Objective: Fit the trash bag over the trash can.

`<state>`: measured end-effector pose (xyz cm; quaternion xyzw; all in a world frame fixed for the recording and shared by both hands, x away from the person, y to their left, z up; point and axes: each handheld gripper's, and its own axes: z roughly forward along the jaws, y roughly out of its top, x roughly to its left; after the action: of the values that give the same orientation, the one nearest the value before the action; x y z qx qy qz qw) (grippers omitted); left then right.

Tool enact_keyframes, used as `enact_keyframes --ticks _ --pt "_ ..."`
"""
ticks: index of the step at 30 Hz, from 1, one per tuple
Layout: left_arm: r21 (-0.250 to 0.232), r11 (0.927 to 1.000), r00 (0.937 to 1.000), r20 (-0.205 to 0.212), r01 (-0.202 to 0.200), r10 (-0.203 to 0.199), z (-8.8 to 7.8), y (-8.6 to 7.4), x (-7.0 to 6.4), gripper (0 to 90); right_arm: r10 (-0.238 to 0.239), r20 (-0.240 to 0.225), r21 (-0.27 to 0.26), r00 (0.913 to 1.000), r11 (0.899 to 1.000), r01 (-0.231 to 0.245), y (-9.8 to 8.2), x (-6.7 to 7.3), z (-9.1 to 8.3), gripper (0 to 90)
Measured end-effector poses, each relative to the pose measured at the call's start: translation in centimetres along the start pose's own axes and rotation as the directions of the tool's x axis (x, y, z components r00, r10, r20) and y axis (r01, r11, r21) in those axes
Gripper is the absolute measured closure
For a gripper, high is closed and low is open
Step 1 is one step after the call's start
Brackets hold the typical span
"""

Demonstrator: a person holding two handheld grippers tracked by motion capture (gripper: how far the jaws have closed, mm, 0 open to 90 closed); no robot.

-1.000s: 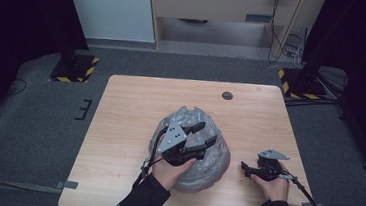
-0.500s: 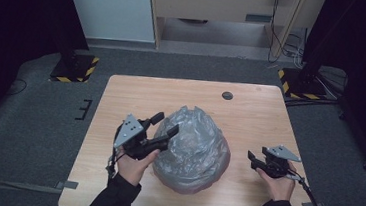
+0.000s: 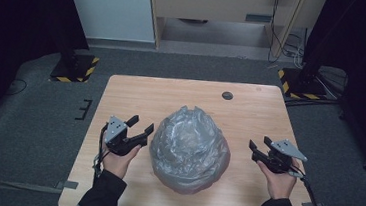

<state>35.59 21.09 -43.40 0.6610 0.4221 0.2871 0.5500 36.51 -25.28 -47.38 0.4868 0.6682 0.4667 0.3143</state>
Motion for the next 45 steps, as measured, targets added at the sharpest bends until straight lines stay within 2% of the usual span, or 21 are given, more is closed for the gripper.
enact_keyframes --ticks 3,7,12,13,14,20,25,30,34,37,39,42,45 --pt "0.026 0.9989 0.9993 -0.003 -0.038 0.038 -0.4 -0.8 0.3 32.9 -0.008 -0.01 -0.015 0.9999 1.0 0.008 0.6 0.3 -0.2 40.1" --pt "0.064 0.9971 0.9989 -0.016 -0.043 0.044 -1.0 -2.3 1.1 32.1 -0.013 -0.028 -0.055 0.9995 0.998 0.011 1.6 0.9 -0.4 40.1" --pt "0.092 0.9953 0.9986 -0.04 -0.031 0.034 -1.3 -3.6 1.8 31.2 -0.025 -0.073 -0.111 0.997 0.994 0.017 3.0 2.6 -0.6 39.7" --pt "0.092 0.9953 0.9986 -0.04 -0.031 0.034 -1.3 -3.6 1.8 31.0 -0.025 -0.073 -0.111 0.997 0.994 0.017 3.0 2.6 -0.6 39.7" --pt "0.098 0.9947 0.9985 -0.042 -0.031 0.035 -1.3 -4.0 1.9 30.9 -0.034 -0.096 -0.133 0.9948 0.991 0.021 3.8 3.5 -0.6 39.4" --pt "0.131 0.9912 0.9982 -0.051 -0.022 0.029 -1.2 -5.1 2.3 29.9 -0.069 -0.139 -0.187 0.988 0.981 0.042 5.4 5.6 -0.8 38.7" --pt "0.138 0.9903 0.9972 -0.071 -0.012 0.022 -1.3 -5.5 2.8 28.9 -0.075 -0.153 -0.211 0.9854 0.977 0.042 6.0 6.3 -1.0 38.4" --pt "0.176 0.9844 0.9956 -0.093 0.009 0.008 -1.0 -6.2 3.6 28.6 -0.082 -0.161 -0.226 0.9836 0.973 0.044 6.6 6.8 -1.1 38.4" --pt "0.187 0.982 0.9953 -0.096 0.025 -0.007 -0.9 -6.4 3.9 28.2 -0.083 -0.194 -0.233 0.9775 0.972 0.036 7.0 7.3 -1.1 40.9" --pt "0.191 0.9813 0.9958 -0.091 0.023 -0.006 -0.8 -6.5 3.8 28.1 -0.103 -0.227 -0.237 0.9684 0.97 0.047 7.1 7.9 -1.0 43.7" --pt "0.19 0.9814 0.9961 -0.088 0.025 -0.008 -0.7 -6.5 3.7 28.1 -0.111 -0.263 -0.239 0.9585 0.97 0.047 7.0 8.3 -0.9 45.9" --pt "0.194 0.9807 0.9964 -0.084 0.022 -0.006 -0.7 -6.5 3.6 28.0 -0.144 -0.317 -0.245 0.9374 0.967 0.066 6.8 9.0 -0.8 51.5" --pt "0.194 0.9807 0.9966 -0.083 0.021 -0.005 -0.7 -6.5 3.6 27.9 -0.162 -0.379 -0.237 0.9112 0.969 0.073 6.5 9.4 -0.6 58.6"
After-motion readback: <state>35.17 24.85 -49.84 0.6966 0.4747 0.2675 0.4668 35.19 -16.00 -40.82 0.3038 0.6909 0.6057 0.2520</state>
